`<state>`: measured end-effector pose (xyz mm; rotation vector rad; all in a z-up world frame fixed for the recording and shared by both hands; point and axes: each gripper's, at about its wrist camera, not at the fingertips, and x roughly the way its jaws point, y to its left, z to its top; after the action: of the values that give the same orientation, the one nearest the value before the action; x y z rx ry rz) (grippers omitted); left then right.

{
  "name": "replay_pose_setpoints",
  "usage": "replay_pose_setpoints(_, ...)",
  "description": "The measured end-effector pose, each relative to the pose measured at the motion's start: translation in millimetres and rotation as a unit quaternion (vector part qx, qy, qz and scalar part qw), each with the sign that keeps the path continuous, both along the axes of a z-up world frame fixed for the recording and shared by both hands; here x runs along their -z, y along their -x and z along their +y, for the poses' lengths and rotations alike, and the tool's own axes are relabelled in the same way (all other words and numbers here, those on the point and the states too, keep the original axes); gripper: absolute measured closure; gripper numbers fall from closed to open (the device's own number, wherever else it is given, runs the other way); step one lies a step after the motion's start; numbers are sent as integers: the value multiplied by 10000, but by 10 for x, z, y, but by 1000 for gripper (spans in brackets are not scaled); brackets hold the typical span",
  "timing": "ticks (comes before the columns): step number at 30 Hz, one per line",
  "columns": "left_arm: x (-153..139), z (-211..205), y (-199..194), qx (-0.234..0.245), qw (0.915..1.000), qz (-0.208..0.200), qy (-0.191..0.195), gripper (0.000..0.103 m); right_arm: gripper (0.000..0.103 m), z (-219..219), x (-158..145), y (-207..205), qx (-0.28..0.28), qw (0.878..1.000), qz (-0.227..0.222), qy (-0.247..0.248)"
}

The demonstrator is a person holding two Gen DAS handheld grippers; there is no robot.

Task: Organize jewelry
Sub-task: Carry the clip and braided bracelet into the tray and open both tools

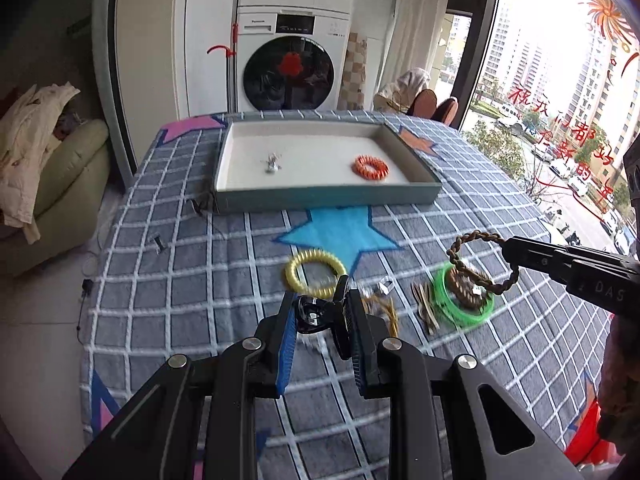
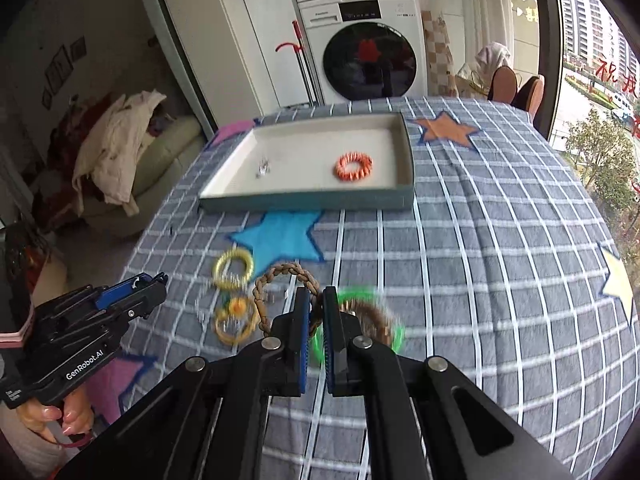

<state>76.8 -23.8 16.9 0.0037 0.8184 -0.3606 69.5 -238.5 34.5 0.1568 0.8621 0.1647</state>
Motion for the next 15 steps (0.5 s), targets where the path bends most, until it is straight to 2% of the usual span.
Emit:
replay_pose_setpoints(8,-184,30,-529,-183,9994,-274,-56,59,96,-56,-132,-555,129,9996,-154,-195)
replay_pose_setpoints(15,-124,3,-1129,-330,9987,-233,-310,59,96,-100,-65,-1083,310,9990,-113,-307)
